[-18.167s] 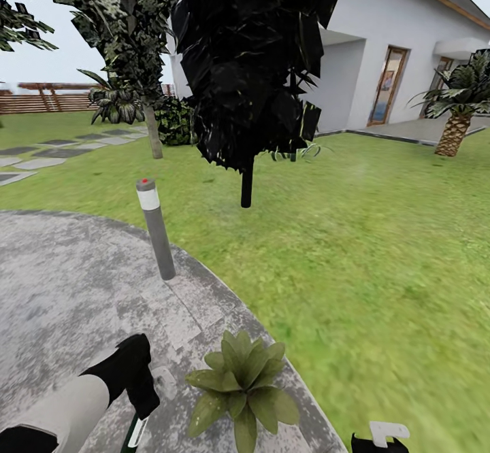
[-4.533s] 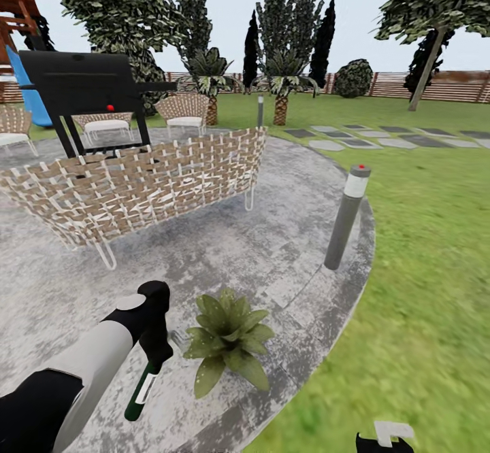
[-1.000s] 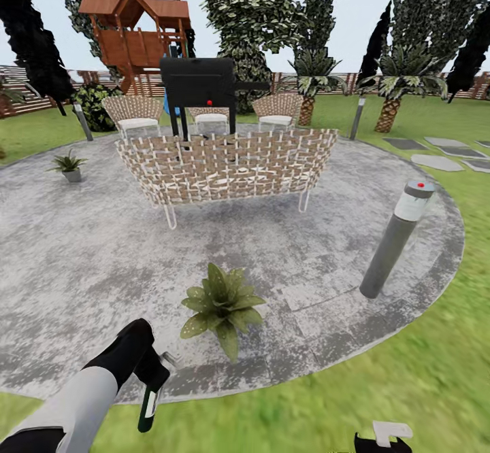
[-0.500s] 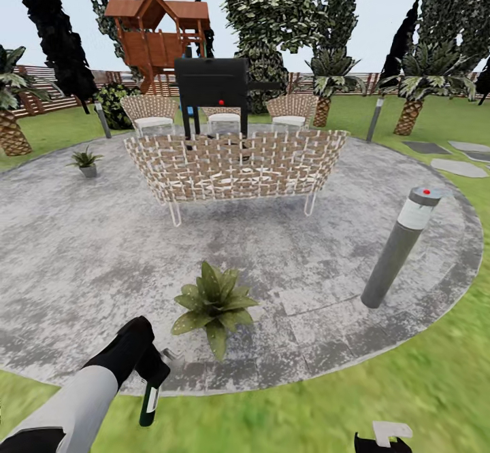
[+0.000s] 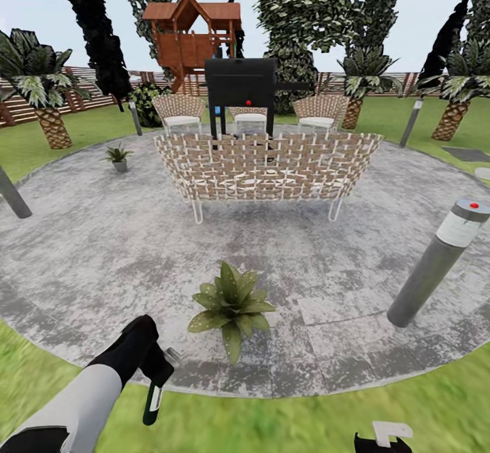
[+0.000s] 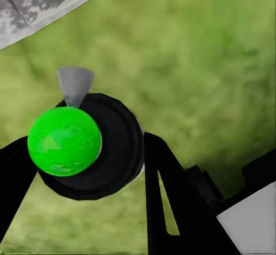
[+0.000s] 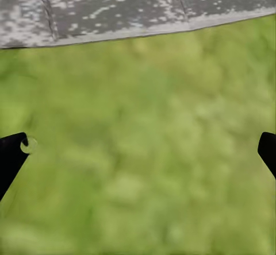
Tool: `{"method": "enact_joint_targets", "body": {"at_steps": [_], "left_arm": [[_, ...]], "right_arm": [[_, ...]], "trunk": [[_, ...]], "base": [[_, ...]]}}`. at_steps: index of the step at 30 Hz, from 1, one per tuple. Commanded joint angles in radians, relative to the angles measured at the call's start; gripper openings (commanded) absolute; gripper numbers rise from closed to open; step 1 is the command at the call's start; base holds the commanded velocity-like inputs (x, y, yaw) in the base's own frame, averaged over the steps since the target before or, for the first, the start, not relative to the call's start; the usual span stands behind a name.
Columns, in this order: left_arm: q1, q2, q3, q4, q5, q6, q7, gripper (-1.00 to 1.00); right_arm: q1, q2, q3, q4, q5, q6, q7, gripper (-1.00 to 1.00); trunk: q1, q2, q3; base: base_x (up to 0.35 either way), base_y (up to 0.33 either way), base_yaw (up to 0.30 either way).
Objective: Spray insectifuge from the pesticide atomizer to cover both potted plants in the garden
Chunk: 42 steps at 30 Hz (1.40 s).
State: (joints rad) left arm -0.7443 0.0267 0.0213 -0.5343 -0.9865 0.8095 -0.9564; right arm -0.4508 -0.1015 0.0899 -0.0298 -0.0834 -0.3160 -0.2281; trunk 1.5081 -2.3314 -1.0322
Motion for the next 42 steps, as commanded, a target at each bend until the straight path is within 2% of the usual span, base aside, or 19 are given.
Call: {"method": "enact_joint_targets", "body": {"at_steps": [1, 2, 4, 5, 6, 7, 9, 21, 28, 32, 34, 35, 37, 39, 42], "left_arm": [[-0.005, 0.002, 0.002, 0.001, -0.008, 0.010, -0.017, -1.00], [-0.007, 0.001, -0.002, 0.000, -0.015, 0.012, -0.031, -1.00], [-0.025, -0.005, -0.047, -0.002, -0.048, 0.014, -0.085, -1.00], [-0.051, -0.008, -0.083, -0.002, -0.077, 0.021, -0.148, -1.00], [-0.076, -0.007, -0.104, -0.003, -0.104, 0.040, -0.216, -1.00], [-0.099, -0.005, -0.118, -0.003, -0.159, 0.069, -0.291, -1.00], [-0.096, -0.006, -0.123, -0.002, -0.187, 0.075, -0.305, -1.00], [-0.090, -0.010, -0.117, 0.002, -0.197, 0.077, -0.308, -1.00], [-0.091, -0.013, -0.115, -0.002, -0.195, 0.078, -0.308, -1.00], [-0.086, -0.039, -0.114, 0.005, -0.196, 0.079, -0.305, -1.00], [-0.084, -0.072, -0.115, 0.011, -0.196, 0.077, -0.300, -1.00], [-0.084, -0.100, -0.115, 0.012, -0.194, 0.078, -0.299, -1.00], [-0.083, -0.115, -0.114, 0.013, -0.194, 0.079, -0.299, -1.00], [-0.083, -0.117, -0.114, 0.014, -0.194, 0.079, -0.299, -1.00], [-0.070, -0.099, -0.110, 0.015, -0.194, 0.078, -0.296, -1.00]], "right_arm": [[-0.001, -0.001, 0.009, 0.001, -0.008, -0.003, -0.002, 1.00], [0.000, -0.002, 0.010, 0.002, -0.007, -0.003, -0.001, 1.00], [0.000, -0.004, 0.010, 0.003, -0.006, -0.003, -0.001, 1.00], [0.000, -0.004, 0.010, 0.003, -0.006, -0.003, -0.001, 1.00], [0.000, -0.002, 0.010, 0.001, -0.007, -0.003, -0.001, 1.00], [-0.001, 0.000, 0.010, 0.001, -0.008, -0.003, -0.001, 1.00], [0.000, 0.000, 0.009, 0.001, -0.009, -0.003, -0.002, 1.00], [0.000, 0.000, 0.009, 0.001, -0.009, -0.003, -0.002, 1.00], [0.000, 0.000, 0.009, 0.001, -0.009, -0.003, -0.002, 1.00], [0.000, -0.001, 0.008, 0.001, -0.009, -0.003, -0.002, 1.00], [0.000, -0.001, 0.008, 0.001, -0.009, -0.003, -0.002, 1.00], [0.000, -0.002, 0.008, 0.001, -0.009, -0.003, -0.002, 1.00], [0.000, -0.003, 0.008, 0.001, -0.009, -0.003, -0.002, 1.00], [0.000, -0.003, 0.008, 0.001, -0.009, -0.003, -0.002, 1.00], [0.000, -0.003, 0.008, 0.001, -0.009, -0.003, -0.002, 1.00]], "trunk": [[0.000, 0.000, -0.001], [0.000, 0.000, -0.001], [0.000, 0.000, -0.001], [0.000, 0.000, -0.001], [0.000, 0.000, -0.001], [0.000, 0.000, -0.001], [0.000, 0.000, -0.001], [0.000, 0.000, -0.001], [0.000, 0.000, -0.001], [0.000, 0.000, -0.001], [0.000, 0.000, -0.001], [0.000, 0.000, -0.001], [0.000, 0.000, -0.001], [0.000, 0.000, -0.001], [0.000, 0.000, -0.001]], "base": [[0.000, 0.000, 0.023], [0.000, 0.000, 0.012], [0.000, 0.000, 0.004], [0.000, 0.000, 0.000], [0.000, 0.000, 0.000], [0.000, 0.000, 0.000], [0.000, 0.000, 0.000], [0.167, -0.182, 0.001], [0.215, -0.217, 0.217], [0.025, -0.269, 0.072], [0.000, -0.051, 0.001], [0.000, -0.006, 0.000], [0.000, -0.003, 0.000], [0.000, -0.001, 0.000], [0.000, 0.000, 0.000]]}}
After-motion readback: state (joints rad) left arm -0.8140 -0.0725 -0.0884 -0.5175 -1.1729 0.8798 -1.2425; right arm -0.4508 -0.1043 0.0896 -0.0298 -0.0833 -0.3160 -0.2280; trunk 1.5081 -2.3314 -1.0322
